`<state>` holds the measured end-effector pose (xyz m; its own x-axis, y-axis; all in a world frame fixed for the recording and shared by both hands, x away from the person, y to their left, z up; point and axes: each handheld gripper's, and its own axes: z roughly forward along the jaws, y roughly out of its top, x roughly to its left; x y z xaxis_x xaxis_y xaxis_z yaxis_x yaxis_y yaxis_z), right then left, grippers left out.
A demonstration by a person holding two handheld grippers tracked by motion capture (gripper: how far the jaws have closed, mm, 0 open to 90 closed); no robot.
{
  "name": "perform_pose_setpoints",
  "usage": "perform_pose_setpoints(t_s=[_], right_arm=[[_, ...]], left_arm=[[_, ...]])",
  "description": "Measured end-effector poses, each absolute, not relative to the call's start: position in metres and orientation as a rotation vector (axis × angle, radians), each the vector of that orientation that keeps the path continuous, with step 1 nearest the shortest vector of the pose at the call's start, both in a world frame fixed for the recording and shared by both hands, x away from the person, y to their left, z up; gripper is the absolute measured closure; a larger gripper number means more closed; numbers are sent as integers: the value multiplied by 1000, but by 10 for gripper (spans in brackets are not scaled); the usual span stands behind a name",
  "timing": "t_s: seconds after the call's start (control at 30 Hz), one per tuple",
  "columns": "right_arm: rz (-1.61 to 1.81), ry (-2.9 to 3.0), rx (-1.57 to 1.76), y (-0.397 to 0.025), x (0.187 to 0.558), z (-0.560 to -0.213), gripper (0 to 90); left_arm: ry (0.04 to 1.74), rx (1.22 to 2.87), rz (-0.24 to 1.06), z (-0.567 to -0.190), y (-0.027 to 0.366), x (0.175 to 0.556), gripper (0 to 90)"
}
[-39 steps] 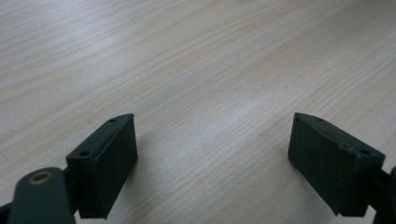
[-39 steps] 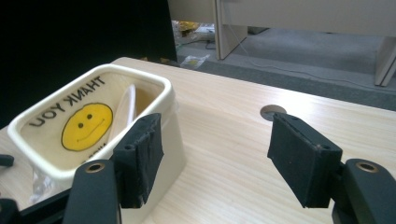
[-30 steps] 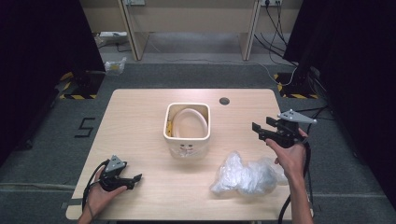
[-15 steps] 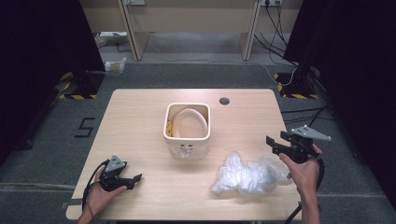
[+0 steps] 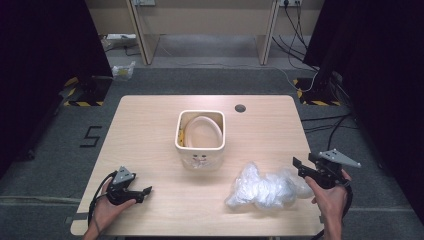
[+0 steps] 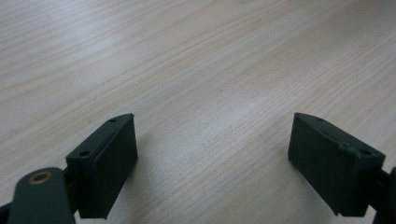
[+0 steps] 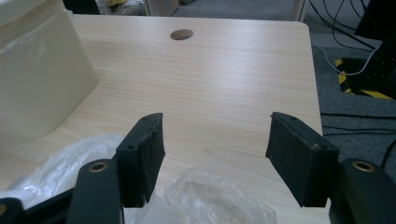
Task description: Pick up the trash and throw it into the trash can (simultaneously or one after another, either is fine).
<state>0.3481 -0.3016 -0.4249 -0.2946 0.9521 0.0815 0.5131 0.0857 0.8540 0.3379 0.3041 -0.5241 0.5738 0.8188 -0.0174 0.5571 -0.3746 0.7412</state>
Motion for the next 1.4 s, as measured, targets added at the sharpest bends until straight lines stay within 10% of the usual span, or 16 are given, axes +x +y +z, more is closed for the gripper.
perform_pose_setpoints(t_s=[1.4], right_arm=[[988, 1928, 1567, -325, 327, -488, 374]], left_arm=[[1093, 2083, 463, -524, 304, 338, 146]])
